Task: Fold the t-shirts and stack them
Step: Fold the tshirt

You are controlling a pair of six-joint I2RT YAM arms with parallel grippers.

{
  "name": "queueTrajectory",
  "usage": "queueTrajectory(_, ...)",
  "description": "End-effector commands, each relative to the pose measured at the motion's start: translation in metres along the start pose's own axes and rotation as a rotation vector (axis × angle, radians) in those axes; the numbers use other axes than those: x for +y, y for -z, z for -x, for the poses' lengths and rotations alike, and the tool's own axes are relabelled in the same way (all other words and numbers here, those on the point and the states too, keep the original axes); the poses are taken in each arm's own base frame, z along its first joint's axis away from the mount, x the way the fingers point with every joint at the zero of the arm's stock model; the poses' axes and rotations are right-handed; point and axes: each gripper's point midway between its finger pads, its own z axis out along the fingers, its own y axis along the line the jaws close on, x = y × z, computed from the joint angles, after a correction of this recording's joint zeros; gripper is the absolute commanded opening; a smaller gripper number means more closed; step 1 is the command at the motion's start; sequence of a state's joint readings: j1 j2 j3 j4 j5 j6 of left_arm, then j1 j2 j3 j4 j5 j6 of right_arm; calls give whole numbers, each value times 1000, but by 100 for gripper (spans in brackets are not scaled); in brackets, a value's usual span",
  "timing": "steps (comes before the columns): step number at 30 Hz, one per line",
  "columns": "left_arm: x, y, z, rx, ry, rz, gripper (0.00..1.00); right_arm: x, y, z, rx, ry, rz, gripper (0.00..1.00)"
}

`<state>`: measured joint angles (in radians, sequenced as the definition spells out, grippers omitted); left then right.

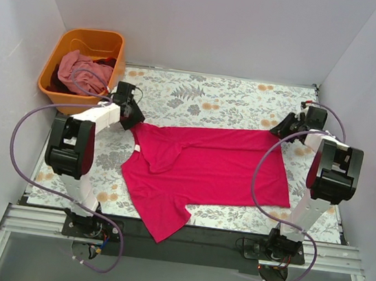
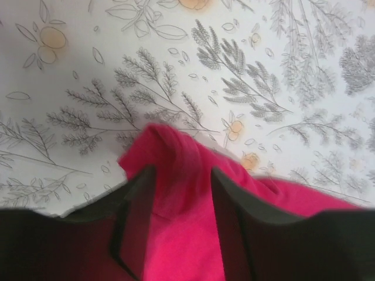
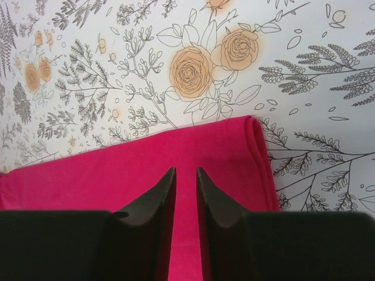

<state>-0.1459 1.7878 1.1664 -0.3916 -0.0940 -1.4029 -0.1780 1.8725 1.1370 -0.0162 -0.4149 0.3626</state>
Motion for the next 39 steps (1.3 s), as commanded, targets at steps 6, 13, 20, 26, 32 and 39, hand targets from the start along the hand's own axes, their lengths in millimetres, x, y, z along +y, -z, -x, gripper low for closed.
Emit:
queueTrajectory(6, 6, -18, 10, -30, -13, 54, 25, -10, -17, 11, -35, -14, -15, 21)
queueTrajectory(13, 25, -33, 18, -52, -23, 129, 0, -49, -26, 15, -51, -109, -109, 19)
queueTrajectory(20, 17, -47, 22, -39, -49, 119, 0, -68, -35, 36, -83, -117, -134, 19)
queueTrajectory(26, -2, -55, 29, -29, -53, 61, 0, -82, -30, 53, -117, -128, -157, 20)
queueTrajectory(32, -26, -45, 52, -85, -74, -11, 24, -66, -15, 74, -150, -87, -120, 22)
queueTrajectory(39, -49, 7, 80, -198, -93, -86, 52, -30, 22, 84, -200, -29, -87, 29)
